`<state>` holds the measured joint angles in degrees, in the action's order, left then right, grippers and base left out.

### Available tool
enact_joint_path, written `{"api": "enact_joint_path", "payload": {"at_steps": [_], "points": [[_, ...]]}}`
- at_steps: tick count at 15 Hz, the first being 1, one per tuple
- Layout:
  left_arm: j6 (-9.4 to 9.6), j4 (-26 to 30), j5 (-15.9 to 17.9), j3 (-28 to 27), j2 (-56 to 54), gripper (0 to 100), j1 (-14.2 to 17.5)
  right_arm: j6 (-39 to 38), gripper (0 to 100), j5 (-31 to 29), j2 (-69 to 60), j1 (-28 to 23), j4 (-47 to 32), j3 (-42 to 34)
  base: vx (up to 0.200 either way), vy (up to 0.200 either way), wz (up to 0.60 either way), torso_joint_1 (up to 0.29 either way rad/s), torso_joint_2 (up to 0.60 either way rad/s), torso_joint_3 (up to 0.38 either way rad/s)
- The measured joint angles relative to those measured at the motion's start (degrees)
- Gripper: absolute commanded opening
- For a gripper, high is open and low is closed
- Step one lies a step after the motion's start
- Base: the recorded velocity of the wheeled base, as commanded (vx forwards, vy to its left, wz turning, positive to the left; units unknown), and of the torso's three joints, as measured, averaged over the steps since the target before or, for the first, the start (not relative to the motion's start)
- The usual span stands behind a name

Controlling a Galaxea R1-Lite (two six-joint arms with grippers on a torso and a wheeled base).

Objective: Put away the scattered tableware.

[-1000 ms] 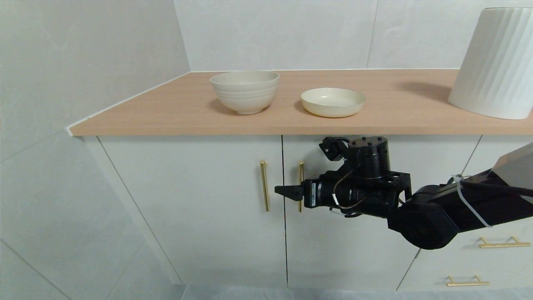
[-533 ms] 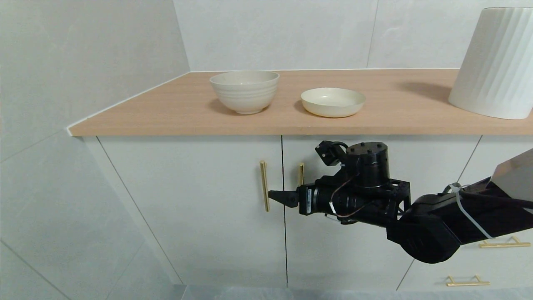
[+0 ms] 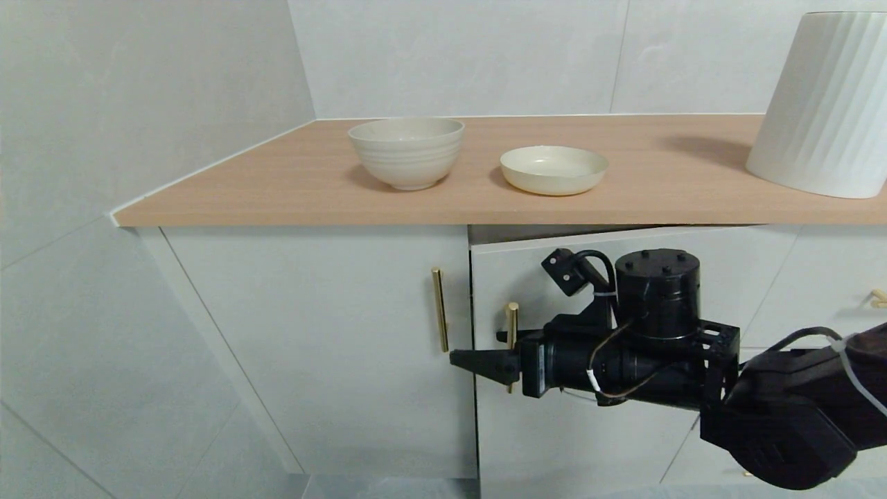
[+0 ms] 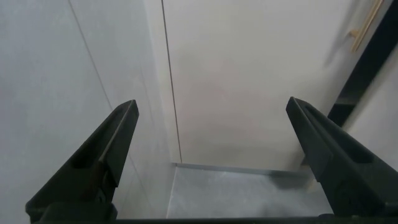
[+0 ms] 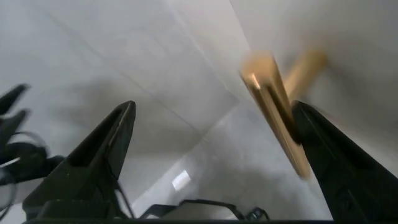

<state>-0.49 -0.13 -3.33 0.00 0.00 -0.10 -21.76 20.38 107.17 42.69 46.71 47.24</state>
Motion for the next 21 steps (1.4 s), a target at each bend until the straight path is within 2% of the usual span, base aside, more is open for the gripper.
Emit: {"api": "enact_joint_path", "payload": {"at_steps": [4, 5, 7, 8, 10, 12, 13, 17, 18, 19, 20, 21], "points": [[0.22, -0.02, 0.05, 0.00, 0.00, 100, 0.02, 0.37, 100, 1.84, -4.05, 1.93, 2.26, -5.81, 0.000, 0.000, 0.00, 0.000, 0.00, 0.000], [0.93, -0.02, 0.07, 0.00, 0.00, 100, 0.02, 0.41, 100, 2.00, -5.07, 2.58, 2.26, -7.02, 0.000, 0.000, 0.00, 0.000, 0.00, 0.000], [4.23, 0.00, 0.29, -0.13, 0.00, 100, 0.05, 0.57, 100, 2.06, -6.49, 3.41, 2.36, -8.81, 0.000, 0.000, 0.00, 0.000, 0.00, 0.000], [4.94, 0.46, 1.06, -1.45, 0.24, 100, 0.05, 0.66, 100, 2.17, -7.25, 3.74, 2.58, -10.06, 0.000, 0.000, 0.00, 0.000, 0.00, 0.000], [6.34, 1.48, 3.04, -7.07, 2.78, 100, 0.05, 0.68, 100, 2.36, -8.68, 4.13, 2.96, -12.21, 0.000, 0.000, 0.00, 0.000, 0.00, 0.000], [8.74, 1.91, 4.66, -14.41, 8.42, 100, -0.01, 0.59, 100, 2.63, -10.69, 4.38, 3.47, -15.06, 0.000, 0.000, 0.00, 0.000, 0.00, 0.000], [9.18, 1.99, 6.30, -18.08, 12.29, 100, -0.06, 0.50, 100, 2.68, -11.72, 4.38, 3.38, -15.87, 0.000, 0.000, 0.00, 0.000, 0.00, 0.000], [7.79, 2.10, 15.73, -29.84, 30.61, 100, -0.37, 0.48, 100, 2.60, -14.86, 4.79, 3.32, -16.73, 0.000, 0.000, 0.00, 0.000, 0.00, 0.000], [6.40, 2.05, 18.21, -32.40, 36.02, 100, -1.22, 0.52, 100, 2.49, -15.41, 5.13, 3.18, -17.07, 0.000, 0.000, 0.00, 0.000, 0.00, 0.000], [3.79, 1.41, 20.02, -34.50, 41.03, 100, -3.10, 0.50, 100, 2.46, -15.80, 5.33, 3.21, -17.40, 0.000, 0.000, 0.00, 0.000, 0.00, 0.000], [0.49, 0.04, 21.09, -35.99, 44.84, 0, -6.02, 0.50, 100, 2.46, -16.02, 5.40, 3.27, -17.83, 0.000, 0.000, 0.00, 0.000, 0.00, 0.000], [-3.50, -2.38, 21.96, -37.25, 49.05, 0, -10.15, 0.50, 100, 2.39, -16.21, 5.42, 3.29, -18.08, 0.000, 0.000, 0.00, 0.000, 0.00, 0.000]]}}
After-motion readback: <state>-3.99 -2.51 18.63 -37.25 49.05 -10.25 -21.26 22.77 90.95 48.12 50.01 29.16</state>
